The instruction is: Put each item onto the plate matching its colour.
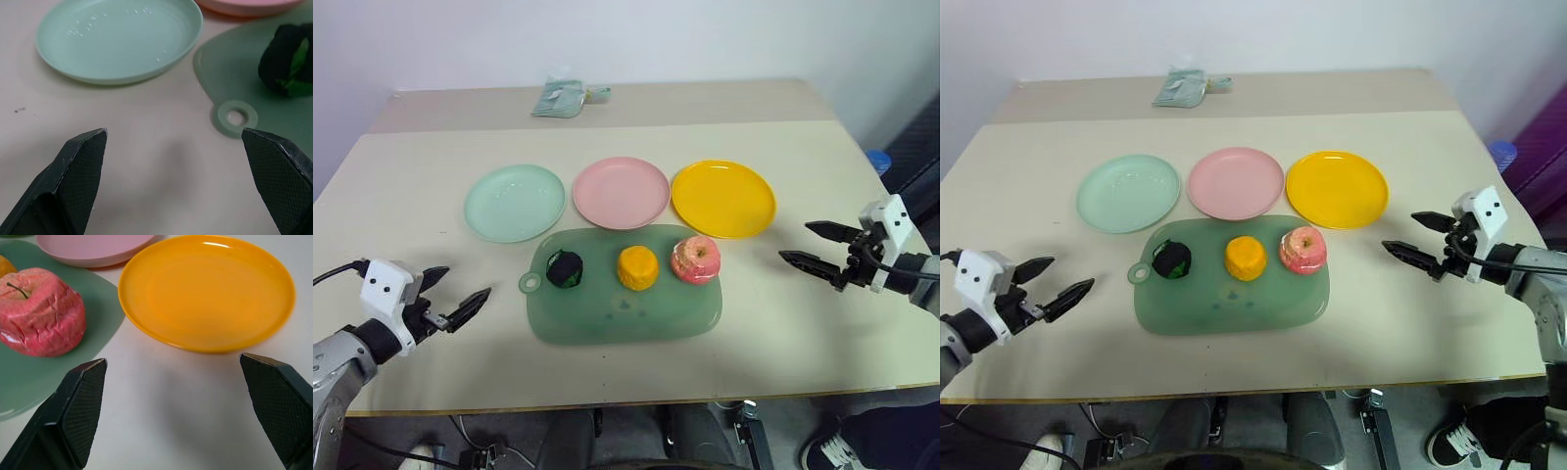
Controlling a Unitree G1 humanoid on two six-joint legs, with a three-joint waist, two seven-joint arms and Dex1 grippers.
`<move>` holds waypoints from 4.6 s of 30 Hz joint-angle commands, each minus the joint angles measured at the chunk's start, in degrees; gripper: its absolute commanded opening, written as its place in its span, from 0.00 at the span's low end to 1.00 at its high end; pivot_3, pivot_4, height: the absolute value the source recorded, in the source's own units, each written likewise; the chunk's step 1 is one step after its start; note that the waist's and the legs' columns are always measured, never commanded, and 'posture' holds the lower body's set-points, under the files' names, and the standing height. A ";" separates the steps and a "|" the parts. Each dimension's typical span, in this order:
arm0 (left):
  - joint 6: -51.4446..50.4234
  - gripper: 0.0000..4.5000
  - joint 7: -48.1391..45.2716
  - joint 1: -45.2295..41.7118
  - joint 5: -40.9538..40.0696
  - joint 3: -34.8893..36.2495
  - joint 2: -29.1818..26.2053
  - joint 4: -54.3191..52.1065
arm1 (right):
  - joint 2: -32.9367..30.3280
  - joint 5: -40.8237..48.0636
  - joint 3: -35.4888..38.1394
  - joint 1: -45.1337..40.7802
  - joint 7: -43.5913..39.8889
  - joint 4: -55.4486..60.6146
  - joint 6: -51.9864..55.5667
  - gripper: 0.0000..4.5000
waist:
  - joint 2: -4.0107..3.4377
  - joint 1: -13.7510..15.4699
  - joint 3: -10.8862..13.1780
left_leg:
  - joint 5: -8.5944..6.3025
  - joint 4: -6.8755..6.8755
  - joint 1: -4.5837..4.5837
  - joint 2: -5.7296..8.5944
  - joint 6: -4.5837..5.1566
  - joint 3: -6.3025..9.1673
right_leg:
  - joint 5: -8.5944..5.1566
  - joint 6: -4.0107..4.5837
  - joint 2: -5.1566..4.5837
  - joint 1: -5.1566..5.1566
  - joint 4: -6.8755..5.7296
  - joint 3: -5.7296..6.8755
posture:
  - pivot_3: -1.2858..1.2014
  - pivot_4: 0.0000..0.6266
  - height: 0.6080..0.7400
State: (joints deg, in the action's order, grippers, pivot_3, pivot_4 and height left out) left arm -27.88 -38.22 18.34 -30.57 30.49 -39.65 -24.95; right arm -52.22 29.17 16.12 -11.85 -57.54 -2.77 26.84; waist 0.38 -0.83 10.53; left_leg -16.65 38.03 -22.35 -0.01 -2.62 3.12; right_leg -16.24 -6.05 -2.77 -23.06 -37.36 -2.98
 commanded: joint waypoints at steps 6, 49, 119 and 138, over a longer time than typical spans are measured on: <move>-1.29 1.00 3.65 0.34 -1.36 1.93 2.53 -4.76 | 2.11 -3.56 -1.75 -7.19 3.29 -3.64 -2.76 0.98 | 0.00 0.10 0.00 | 0.00 0.00 -0.01 0.03 0.00 0.01 | 0.00 0.00 -0.02 0.00 0.00 0.00 | 0.52 0.24 1.00; 2.58 0.60 -9.63 -37.22 6.33 -24.91 1.71 20.14 | 6.03 18.89 -2.75 7.00 13.40 43.45 16.19 1.00 | 0.04 0.15 0.02 | 0.00 0.08 -0.08 0.11 0.00 0.15 | 0.00 -0.01 0.09 -0.02 -0.06 0.04 | 0.52 0.24 1.00; 22.72 1.00 -13.83 -2.01 10.16 -29.92 3.70 -0.89 | 8.40 -2.70 -14.40 -5.19 7.90 22.02 11.74 0.99 | -0.12 -0.19 0.04 | -0.04 0.02 -0.02 0.04 0.09 0.10 | 0.00 0.00 -0.04 0.10 0.14 0.07 | 0.52 0.24 1.00; 26.43 1.00 -1.53 -5.24 10.20 -11.36 6.70 16.54 | 38.72 -13.99 -24.87 -34.59 31.68 -2.51 13.77 0.61 | -0.12 -1.60 0.01 | -0.02 -0.02 -0.04 0.06 0.04 0.13 | 0.00 0.09 0.11 -0.23 -0.23 0.04 | 0.52 0.24 1.00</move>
State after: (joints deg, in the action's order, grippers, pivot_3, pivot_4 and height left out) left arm -2.93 -39.84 12.42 -20.37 17.57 -33.05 -8.18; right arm -14.39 18.08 -7.33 -44.75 -28.05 -1.56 42.83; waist 0.25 -2.43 10.54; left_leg -16.67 38.00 -22.42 0.07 -2.58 3.23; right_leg -16.24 -5.97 -2.70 -23.32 -37.55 -2.93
